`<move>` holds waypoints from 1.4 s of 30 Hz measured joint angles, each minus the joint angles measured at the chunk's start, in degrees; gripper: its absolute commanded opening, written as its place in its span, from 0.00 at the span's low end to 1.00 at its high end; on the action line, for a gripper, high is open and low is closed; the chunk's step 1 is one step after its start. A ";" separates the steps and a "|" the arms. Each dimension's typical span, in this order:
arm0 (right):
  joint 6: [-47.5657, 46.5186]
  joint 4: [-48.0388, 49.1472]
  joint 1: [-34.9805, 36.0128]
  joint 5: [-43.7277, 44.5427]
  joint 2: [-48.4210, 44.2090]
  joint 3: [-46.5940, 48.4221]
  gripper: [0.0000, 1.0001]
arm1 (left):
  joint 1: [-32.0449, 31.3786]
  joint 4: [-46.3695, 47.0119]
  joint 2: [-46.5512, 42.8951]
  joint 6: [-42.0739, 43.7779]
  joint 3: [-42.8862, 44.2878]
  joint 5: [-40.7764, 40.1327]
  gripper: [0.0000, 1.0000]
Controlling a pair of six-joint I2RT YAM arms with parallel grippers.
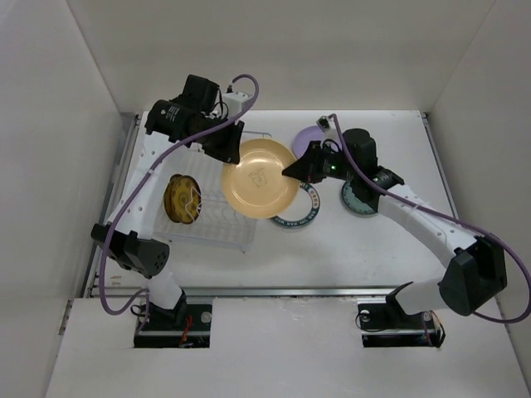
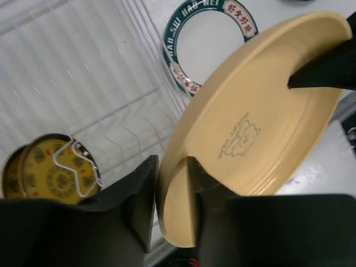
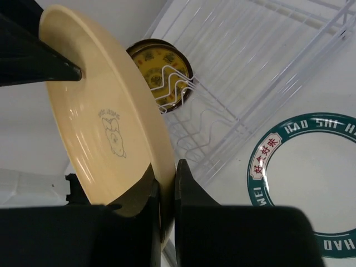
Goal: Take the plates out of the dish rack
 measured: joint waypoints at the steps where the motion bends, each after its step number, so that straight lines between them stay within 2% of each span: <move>1: 0.22 0.61 0.07 0.09 -0.20 0.00 0.00 | 0.70 0.63 0.13 -0.22 -0.04 -0.04 0.44; 2: 0.81 0.94 0.48 1.11 -0.28 0.00 0.00 | 1.05 0.96 0.17 -0.44 -0.07 -0.04 0.95; 3: 1.14 1.03 0.81 2.21 -0.28 0.00 0.00 | 0.85 0.92 0.15 -0.92 -0.07 -0.24 1.00; 6: 2.86 0.13 0.44 7.13 -0.15 0.07 0.00 | 0.15 1.11 0.11 -2.29 -0.07 -2.78 1.00; 11: 7.15 -3.39 -3.19 15.34 2.51 4.02 0.00 | 1.55 4.07 -0.15 -4.76 -0.11 -17.88 1.00; 16: 14.67 -5.53 -11.85 22.12 8.61 9.70 0.00 | 7.96 8.00 -0.74 -4.98 -2.05 -30.27 1.00; 20: 19.02 -7.56 -18.08 25.40 16.35 14.82 0.00 | 13.99 9.14 1.38 -4.09 -3.63 -35.34 1.00; 23: 20.44 -9.57 -20.13 26.97 23.15 19.47 0.00 | 17.11 9.53 6.34 -3.04 -4.15 -37.24 1.00; 29: 21.29 -13.42 -20.55 27.76 32.57 25.31 0.00 | 19.12 10.78 19.50 -1.46 -4.72 -37.64 0.98; 34: 21.42 -16.02 -20.59 28.57 34.58 25.44 0.02 | 20.65 11.06 27.12 -1.38 -3.63 -37.62 0.88; 35: 21.40 -16.50 -20.59 28.65 34.82 25.51 0.08 | 21.22 11.23 27.96 -1.42 -3.30 -37.55 0.84; 36: 21.22 -16.81 -20.59 28.68 35.12 25.68 0.25 | 21.79 11.30 28.57 -1.44 -2.89 -37.51 0.77; 39: 19.74 -18.01 -20.59 28.15 36.96 27.47 0.53 | 23.32 11.67 29.18 -1.60 -2.16 -37.33 0.62; 40: 19.12 -18.45 -20.59 27.91 37.73 28.22 0.69 | 23.74 11.67 29.18 -1.64 -2.05 -37.22 0.49; 42: 17.92 -19.26 -20.59 27.43 39.10 29.33 0.76 | 24.06 11.30 29.22 -2.05 -1.88 -35.60 0.35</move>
